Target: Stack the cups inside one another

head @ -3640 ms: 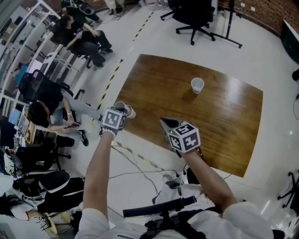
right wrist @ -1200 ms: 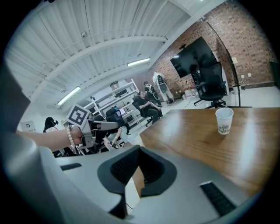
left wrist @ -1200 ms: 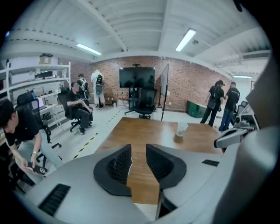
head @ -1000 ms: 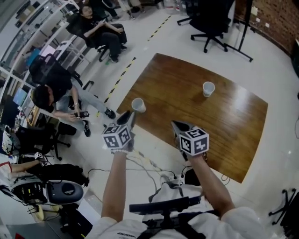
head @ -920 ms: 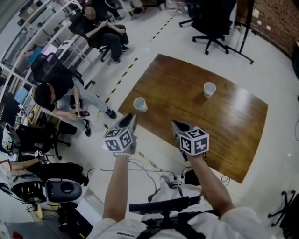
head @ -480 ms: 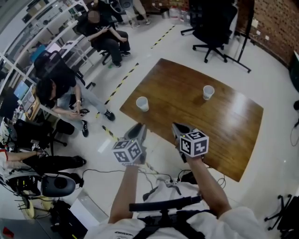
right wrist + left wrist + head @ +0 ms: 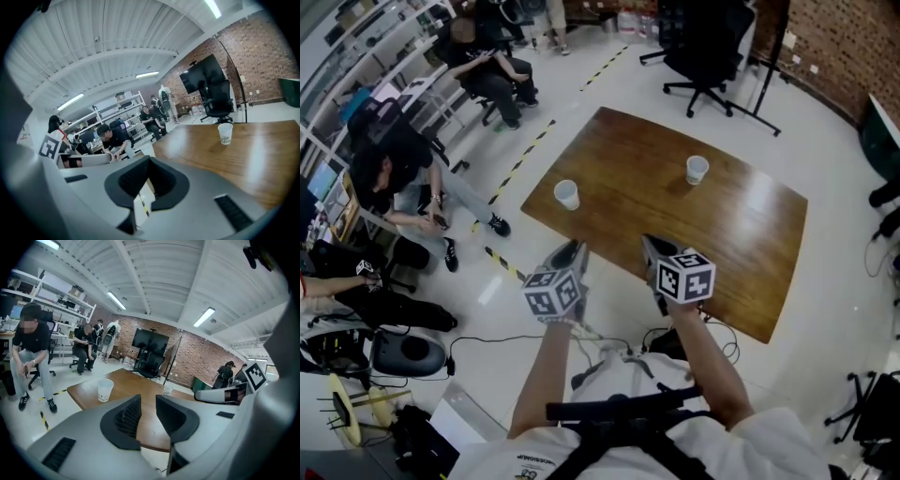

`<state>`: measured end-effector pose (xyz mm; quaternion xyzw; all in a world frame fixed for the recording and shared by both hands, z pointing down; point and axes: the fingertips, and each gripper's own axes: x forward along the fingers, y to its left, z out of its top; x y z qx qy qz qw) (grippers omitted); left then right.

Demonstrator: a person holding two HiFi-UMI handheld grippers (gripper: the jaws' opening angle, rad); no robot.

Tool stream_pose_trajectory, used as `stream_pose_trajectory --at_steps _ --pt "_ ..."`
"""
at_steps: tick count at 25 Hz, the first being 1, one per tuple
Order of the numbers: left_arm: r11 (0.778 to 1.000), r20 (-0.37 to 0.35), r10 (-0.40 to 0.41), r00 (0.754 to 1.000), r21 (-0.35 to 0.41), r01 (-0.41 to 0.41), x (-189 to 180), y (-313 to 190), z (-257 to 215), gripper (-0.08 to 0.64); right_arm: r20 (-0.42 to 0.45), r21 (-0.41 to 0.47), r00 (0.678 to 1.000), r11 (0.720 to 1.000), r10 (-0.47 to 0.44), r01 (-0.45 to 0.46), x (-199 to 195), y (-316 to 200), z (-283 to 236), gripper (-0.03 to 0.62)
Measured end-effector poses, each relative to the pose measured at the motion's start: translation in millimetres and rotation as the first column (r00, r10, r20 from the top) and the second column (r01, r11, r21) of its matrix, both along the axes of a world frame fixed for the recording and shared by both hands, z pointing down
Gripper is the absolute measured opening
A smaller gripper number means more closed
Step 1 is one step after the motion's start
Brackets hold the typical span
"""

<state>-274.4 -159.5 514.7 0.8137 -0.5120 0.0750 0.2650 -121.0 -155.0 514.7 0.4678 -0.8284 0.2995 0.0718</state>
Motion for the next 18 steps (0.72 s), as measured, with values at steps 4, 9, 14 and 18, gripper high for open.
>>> stream_pose_trajectory --at_steps 4,9,14,18 --pt "0.999 -0.023 0.032 0.999 0.007 -0.032 7 -1 -4 0.101 -0.007 0.009 1.0 1.0 -0.002 0.002 -3 4 -4 0.014" --pt "0.998 -0.003 0.065 0.998 0.012 -0.065 18 -5 -5 0.1 -0.01 0.011 1.0 1.0 0.003 -0.003 1 3 0 0.014" --pt "0.997 0.01 0.066 0.998 0.028 -0.066 24 -12 -13 0.097 -0.005 0.016 1.0 1.0 0.017 -0.017 9 -3 -3 0.014" --pt "0.995 0.079 0.089 0.993 0.045 -0.093 31 -19 -15 0.097 -0.003 0.021 1.0 0.999 0.031 -0.031 14 -8 -5 0.014"
